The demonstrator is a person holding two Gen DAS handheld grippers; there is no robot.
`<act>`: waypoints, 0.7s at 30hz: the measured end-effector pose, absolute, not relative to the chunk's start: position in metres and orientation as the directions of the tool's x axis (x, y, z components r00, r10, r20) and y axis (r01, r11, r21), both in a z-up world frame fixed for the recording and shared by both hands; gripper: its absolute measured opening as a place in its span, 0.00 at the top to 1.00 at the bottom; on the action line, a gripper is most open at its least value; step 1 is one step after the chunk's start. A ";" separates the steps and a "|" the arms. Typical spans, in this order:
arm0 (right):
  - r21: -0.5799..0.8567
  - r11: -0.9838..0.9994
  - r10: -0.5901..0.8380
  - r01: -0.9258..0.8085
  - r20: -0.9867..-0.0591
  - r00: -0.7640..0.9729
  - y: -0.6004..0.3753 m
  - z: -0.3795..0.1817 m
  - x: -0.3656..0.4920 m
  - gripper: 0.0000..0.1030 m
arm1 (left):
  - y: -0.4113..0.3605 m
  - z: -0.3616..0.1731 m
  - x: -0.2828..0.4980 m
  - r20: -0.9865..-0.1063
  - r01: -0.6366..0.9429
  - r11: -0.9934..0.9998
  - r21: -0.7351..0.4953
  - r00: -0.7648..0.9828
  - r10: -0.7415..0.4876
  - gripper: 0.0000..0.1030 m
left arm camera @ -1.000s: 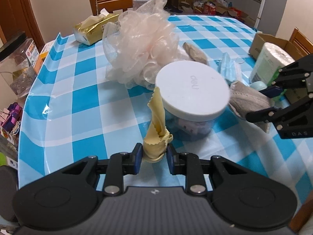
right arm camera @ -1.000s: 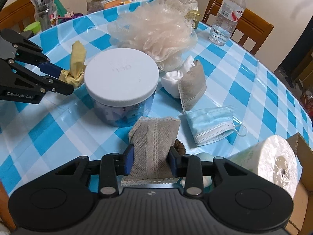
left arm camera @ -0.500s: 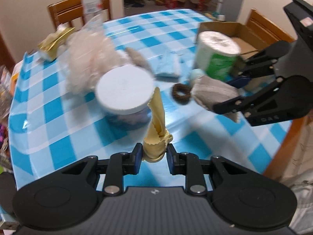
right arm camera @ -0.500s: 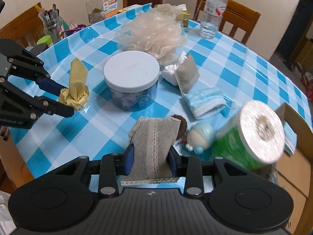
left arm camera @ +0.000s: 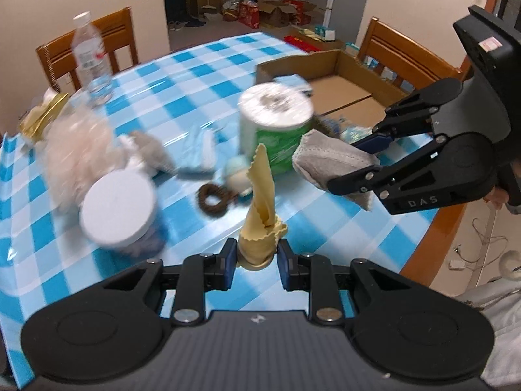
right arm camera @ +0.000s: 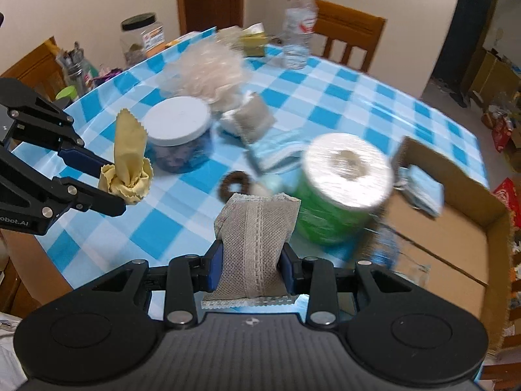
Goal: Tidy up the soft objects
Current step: 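Carry the pouch into the box and open the right tool while the left carries the cloth, then open the left tool to drop the yellow cloth into the box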
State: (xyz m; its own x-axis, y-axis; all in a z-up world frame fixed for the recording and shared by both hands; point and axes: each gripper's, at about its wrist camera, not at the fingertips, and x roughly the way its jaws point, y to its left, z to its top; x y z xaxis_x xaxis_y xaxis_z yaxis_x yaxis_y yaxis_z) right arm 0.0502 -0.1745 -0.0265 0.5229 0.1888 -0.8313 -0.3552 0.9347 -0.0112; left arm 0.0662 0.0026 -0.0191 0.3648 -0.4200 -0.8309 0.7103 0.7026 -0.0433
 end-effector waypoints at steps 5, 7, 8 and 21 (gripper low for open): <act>-0.027 0.955 0.150 -0.297 -0.817 0.557 -0.231 -0.019 0.043 0.60 | -0.046 -0.012 0.064 -0.820 0.728 0.683 -0.058 0.356 -0.448 0.76; -0.040 0.963 0.125 -0.267 -0.811 0.572 -0.254 -0.017 0.042 0.60 | -0.066 -0.008 0.065 -0.815 0.738 0.672 -0.070 0.346 -0.465 0.76; -0.044 0.966 0.114 -0.253 -0.808 0.577 -0.266 -0.016 0.042 0.60 | -0.075 -0.007 0.066 -0.812 0.742 0.667 -0.071 0.345 -0.471 0.76; -0.059 0.982 0.067 -0.180 -0.782 0.620 -0.352 -0.026 0.049 0.60 | -0.193 0.006 0.099 -0.761 0.800 0.600 -0.017 0.379 -0.527 0.76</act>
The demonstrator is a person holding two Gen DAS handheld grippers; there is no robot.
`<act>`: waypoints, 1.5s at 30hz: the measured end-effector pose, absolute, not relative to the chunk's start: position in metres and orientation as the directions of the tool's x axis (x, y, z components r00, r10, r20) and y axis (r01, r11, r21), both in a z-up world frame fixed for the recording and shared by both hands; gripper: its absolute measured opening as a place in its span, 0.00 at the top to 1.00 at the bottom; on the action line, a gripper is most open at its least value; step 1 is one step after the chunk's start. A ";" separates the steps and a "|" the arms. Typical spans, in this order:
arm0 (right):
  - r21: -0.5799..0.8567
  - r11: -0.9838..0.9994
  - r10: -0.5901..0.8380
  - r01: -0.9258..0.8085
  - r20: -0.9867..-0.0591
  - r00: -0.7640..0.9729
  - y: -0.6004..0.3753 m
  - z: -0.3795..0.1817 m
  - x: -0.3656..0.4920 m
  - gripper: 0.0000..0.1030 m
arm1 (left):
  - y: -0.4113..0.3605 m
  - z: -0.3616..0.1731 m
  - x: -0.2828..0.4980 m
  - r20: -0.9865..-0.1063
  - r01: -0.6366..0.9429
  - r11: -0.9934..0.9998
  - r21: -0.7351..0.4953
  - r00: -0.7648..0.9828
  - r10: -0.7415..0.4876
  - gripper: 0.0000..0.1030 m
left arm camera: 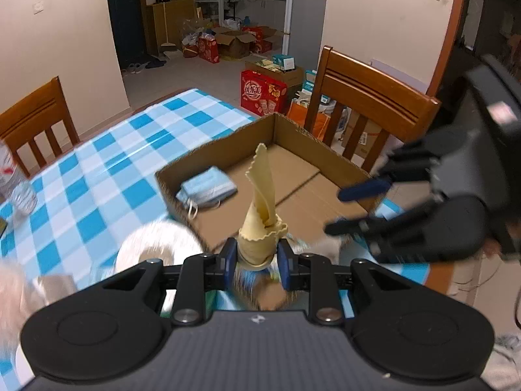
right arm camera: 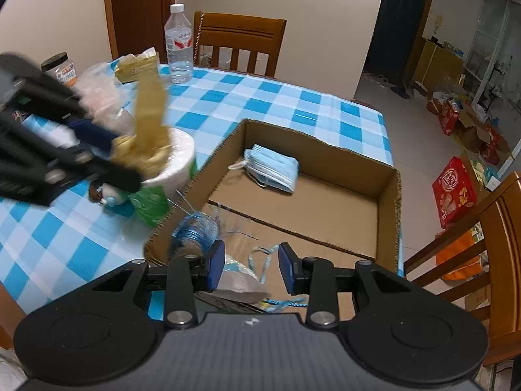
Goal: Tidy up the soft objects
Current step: 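Open the left tool to drop the yellow cloth into the box, then move both open tools back over the remaining table items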
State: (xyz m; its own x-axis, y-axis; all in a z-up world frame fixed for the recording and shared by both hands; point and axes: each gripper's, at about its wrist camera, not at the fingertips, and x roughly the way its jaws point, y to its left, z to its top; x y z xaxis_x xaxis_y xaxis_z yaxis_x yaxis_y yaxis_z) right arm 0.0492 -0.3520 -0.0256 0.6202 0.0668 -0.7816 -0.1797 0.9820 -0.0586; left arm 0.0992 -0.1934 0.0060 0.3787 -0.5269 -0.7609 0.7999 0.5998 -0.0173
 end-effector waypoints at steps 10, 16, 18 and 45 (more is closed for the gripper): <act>-0.015 0.987 0.087 -0.158 -0.782 0.617 -0.376 -0.030 0.033 0.33 | -0.250 -0.021 0.138 -0.774 0.795 0.607 -0.003 0.382 -0.505 0.21; 0.006 0.985 0.112 -0.174 -0.786 0.608 -0.374 -0.035 0.029 0.24 | -0.249 -0.022 0.135 -0.755 0.774 0.633 0.019 0.426 -0.498 0.14; 0.004 0.982 0.117 -0.186 -0.793 0.598 -0.370 -0.039 0.031 0.24 | -0.245 -0.021 0.131 -0.756 0.773 0.634 0.014 0.423 -0.499 0.14; -0.031 0.969 0.128 -0.246 -0.788 0.602 -0.285 -0.042 0.048 0.04 | -0.098 -0.047 0.081 -0.782 0.509 0.854 -0.107 0.488 -0.388 0.04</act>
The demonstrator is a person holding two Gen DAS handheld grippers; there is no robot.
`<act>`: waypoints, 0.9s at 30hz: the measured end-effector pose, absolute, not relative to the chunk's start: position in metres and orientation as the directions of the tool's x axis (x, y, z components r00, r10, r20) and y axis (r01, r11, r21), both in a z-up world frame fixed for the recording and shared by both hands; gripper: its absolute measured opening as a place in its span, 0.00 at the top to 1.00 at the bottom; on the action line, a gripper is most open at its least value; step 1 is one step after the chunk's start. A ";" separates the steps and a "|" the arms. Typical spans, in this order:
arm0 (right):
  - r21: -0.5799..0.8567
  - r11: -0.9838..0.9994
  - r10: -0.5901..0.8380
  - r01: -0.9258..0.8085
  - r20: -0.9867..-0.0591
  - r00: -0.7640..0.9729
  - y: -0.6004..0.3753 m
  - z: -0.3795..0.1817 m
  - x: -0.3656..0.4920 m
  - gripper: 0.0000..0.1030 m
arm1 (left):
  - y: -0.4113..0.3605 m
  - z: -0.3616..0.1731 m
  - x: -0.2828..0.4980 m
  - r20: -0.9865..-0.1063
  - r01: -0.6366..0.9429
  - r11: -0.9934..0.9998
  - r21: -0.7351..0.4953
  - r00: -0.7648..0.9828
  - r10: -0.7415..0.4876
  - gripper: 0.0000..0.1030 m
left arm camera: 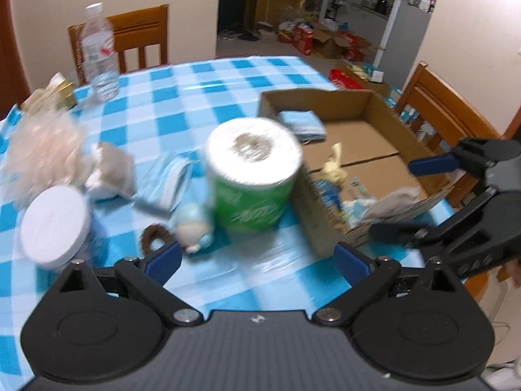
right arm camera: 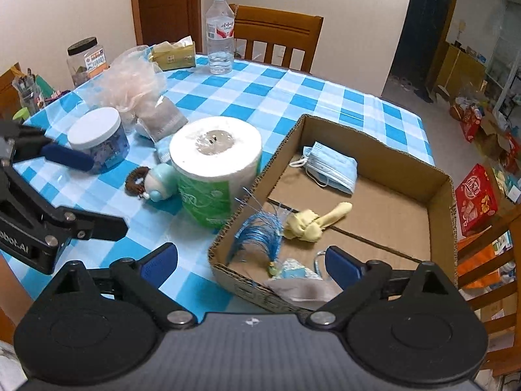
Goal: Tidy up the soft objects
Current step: 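Move both open tools back over the remaining table items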
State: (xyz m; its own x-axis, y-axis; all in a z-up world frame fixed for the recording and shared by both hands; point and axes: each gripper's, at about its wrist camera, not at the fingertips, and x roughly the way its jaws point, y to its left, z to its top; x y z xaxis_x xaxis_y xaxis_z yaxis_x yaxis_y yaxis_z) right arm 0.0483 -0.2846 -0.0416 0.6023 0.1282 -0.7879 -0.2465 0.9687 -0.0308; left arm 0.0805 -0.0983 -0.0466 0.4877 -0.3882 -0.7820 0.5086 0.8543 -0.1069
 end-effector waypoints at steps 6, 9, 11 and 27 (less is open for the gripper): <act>-0.018 0.973 0.129 -0.229 -0.781 0.611 -0.259 -0.041 0.049 0.03 | -0.066 -0.056 0.085 -0.796 0.465 0.880 -0.097 0.494 -0.349 0.04; -0.006 0.975 0.135 -0.223 -0.779 0.612 -0.241 -0.044 0.051 0.03 | -0.050 -0.060 0.088 -0.799 0.456 0.886 -0.083 0.501 -0.333 0.04; 0.002 0.976 0.138 -0.218 -0.780 0.610 -0.228 -0.047 0.053 0.03 | -0.038 -0.062 0.091 -0.800 0.452 0.889 -0.074 0.505 -0.323 0.04; 0.050 0.983 0.142 -0.175 -0.815 0.562 -0.137 -0.096 0.081 0.03 | 0.051 -0.084 0.117 -0.821 0.444 0.896 -0.033 0.499 -0.278 0.04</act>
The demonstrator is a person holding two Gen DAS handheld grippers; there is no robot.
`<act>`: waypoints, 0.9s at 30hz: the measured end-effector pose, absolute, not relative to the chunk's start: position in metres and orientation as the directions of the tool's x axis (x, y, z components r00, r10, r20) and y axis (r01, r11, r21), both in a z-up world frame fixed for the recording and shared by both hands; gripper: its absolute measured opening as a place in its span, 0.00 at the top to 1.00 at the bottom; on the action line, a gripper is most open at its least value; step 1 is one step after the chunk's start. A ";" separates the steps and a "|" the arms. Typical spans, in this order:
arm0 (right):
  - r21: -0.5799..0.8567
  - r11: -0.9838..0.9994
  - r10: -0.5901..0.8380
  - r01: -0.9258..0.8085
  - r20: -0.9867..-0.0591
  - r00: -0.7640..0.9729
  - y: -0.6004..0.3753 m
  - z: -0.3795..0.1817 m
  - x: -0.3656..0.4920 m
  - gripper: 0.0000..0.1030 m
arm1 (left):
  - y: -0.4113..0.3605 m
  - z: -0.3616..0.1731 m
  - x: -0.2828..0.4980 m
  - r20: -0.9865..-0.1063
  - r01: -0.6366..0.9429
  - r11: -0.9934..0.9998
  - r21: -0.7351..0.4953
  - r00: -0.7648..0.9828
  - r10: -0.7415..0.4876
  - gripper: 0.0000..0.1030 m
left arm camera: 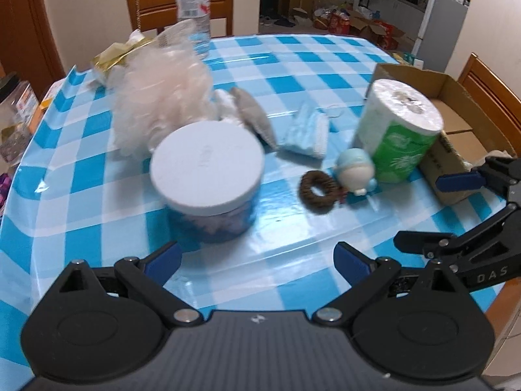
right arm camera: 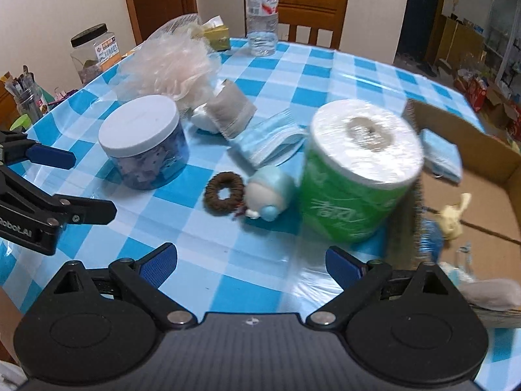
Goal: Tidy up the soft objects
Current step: 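Move both open tools back over the remaining table items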
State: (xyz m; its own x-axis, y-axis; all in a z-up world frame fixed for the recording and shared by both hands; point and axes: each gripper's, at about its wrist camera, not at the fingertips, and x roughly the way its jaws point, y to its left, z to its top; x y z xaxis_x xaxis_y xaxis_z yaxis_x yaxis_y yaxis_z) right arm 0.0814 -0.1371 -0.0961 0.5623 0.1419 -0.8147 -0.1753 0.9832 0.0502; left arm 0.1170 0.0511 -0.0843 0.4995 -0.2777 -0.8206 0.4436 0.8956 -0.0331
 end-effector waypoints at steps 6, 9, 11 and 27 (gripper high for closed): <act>0.060 0.973 0.177 -0.223 -0.814 0.553 -0.130 -0.112 0.096 0.03 | 0.062 -0.086 0.127 -0.832 0.392 0.918 -0.057 0.489 -0.261 0.04; 0.076 0.965 0.207 -0.252 -0.810 0.549 -0.129 -0.120 0.103 0.03 | 0.064 -0.085 0.131 -0.841 0.344 0.938 -0.042 0.495 -0.219 0.04; 0.069 0.963 0.207 -0.261 -0.809 0.550 -0.128 -0.128 0.109 0.03 | 0.066 -0.085 0.133 -0.847 0.320 0.947 -0.036 0.493 -0.199 0.04; 0.078 0.965 0.208 -0.252 -0.812 0.545 -0.098 -0.144 0.138 0.03 | 0.079 -0.085 0.156 -0.854 0.324 0.946 -0.028 0.483 -0.191 0.04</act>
State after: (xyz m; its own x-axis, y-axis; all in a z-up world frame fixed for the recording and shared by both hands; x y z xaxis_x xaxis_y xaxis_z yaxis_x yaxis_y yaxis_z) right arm 0.1385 -0.0984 -0.1445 0.5447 0.2083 -0.8123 -0.2520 0.9646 0.0783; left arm 0.1556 0.0789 -0.0852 0.4833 -0.1914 -0.8543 0.3242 0.9455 -0.0284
